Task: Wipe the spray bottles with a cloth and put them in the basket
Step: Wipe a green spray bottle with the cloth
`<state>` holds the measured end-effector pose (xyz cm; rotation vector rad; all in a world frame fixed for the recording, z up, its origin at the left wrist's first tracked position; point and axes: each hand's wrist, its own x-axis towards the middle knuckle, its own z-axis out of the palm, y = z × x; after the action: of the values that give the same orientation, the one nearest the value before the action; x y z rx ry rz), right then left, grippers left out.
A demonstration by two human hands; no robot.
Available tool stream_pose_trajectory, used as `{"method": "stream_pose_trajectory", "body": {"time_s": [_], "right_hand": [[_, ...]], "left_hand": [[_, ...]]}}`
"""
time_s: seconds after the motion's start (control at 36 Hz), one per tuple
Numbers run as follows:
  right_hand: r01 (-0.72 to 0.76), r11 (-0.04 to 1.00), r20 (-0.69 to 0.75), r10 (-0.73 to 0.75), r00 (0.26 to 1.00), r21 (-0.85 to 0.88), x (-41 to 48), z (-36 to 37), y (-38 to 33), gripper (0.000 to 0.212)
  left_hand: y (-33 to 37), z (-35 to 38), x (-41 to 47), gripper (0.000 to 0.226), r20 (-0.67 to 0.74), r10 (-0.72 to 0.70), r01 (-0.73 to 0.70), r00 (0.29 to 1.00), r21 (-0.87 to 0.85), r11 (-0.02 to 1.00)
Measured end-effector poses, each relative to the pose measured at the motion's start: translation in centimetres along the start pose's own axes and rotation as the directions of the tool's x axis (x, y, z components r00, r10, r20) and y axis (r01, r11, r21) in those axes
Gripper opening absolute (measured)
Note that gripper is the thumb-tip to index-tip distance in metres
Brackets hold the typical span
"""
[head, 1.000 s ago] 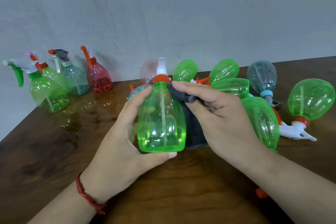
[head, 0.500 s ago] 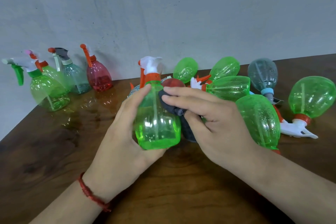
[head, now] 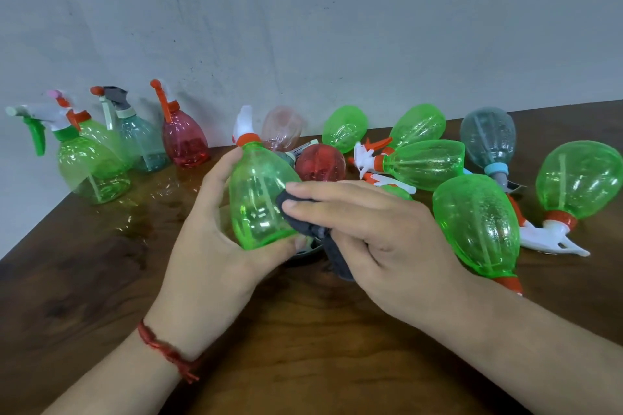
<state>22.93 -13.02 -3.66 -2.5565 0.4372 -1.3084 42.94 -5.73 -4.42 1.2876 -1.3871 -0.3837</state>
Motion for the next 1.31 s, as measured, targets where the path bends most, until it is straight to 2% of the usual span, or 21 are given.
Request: {"method": "stream_pose_trajectory", "body": {"time_s": [0.11,0.22,0.36,0.47,0.56,0.64,0.72,0.81,0.92,1.06,1.17,1.31], "right_hand": [[-0.097,0.993,-0.114,0.105,0.988,0.066,0.2,-0.1,0.4,0.046],[-0.244,0.941,-0.153,0.283,0.947,0.233,0.7,-0.4,0.8,0.045],[-0.287,0.893,-0.158,0.357,0.921,0.347,0.8,-0.5,1.0,0.037],[-0.314,0.880,-0.138,0.382,0.914,0.356,0.6,-0.2,1.3,0.037],[-0.339,0.873,-0.120,0.401,0.908,0.351,0.5,-0.1,1.5,0.037],[-0.348,0.860,-0.115,0.415,0.903,0.372,0.7,-0.2,1.5,0.037],[-0.320,0.882,-0.121,0.380,0.917,0.345,0.7,-0.3,1.3,0.038],[-0.242,0.936,-0.139,0.283,0.949,0.254,0.6,-0.4,0.9,0.044],[-0.130,0.981,-0.104,0.146,0.984,0.148,0.3,-0.4,0.6,0.049],[0.007,0.998,0.022,-0.008,1.000,0.056,0.1,-0.2,0.1,0.048],[0.036,0.999,0.067,-0.036,0.997,0.006,0.2,-0.2,0.0,0.050],[-0.035,0.999,-0.051,0.037,0.998,0.035,0.0,0.0,0.4,0.044]], "left_hand": [[-0.6,-0.1,-0.3,0.113,0.097,0.129,-0.142,0.987,0.135,0.981],[0.0,0.0,-0.4,0.109,0.150,0.248,-0.277,0.957,0.220,0.936],[0.1,0.0,-0.3,0.120,0.203,0.111,-0.123,0.973,0.047,0.991],[0.4,0.6,-0.8,0.116,0.311,0.009,0.012,0.950,-0.065,0.998],[0.4,0.9,-1.1,0.113,0.331,-0.001,0.031,0.944,-0.086,0.996],[0.5,1.0,-1.1,0.112,0.311,0.027,-0.009,0.950,-0.061,0.998],[0.6,0.9,-1.1,0.110,0.286,0.079,-0.087,0.955,0.016,0.996],[0.5,0.8,-1.1,0.108,0.225,0.118,-0.136,0.967,0.064,0.989],[-0.3,0.6,-0.7,0.112,0.107,0.068,-0.068,0.992,-0.011,0.998],[-0.6,0.2,0.1,0.114,-0.024,-0.060,0.057,0.998,-0.105,0.993],[-0.4,0.1,0.3,0.115,-0.009,-0.091,0.089,0.996,-0.137,0.987],[-0.2,0.2,-0.2,0.112,0.081,0.041,-0.042,0.996,0.010,0.999]]}}
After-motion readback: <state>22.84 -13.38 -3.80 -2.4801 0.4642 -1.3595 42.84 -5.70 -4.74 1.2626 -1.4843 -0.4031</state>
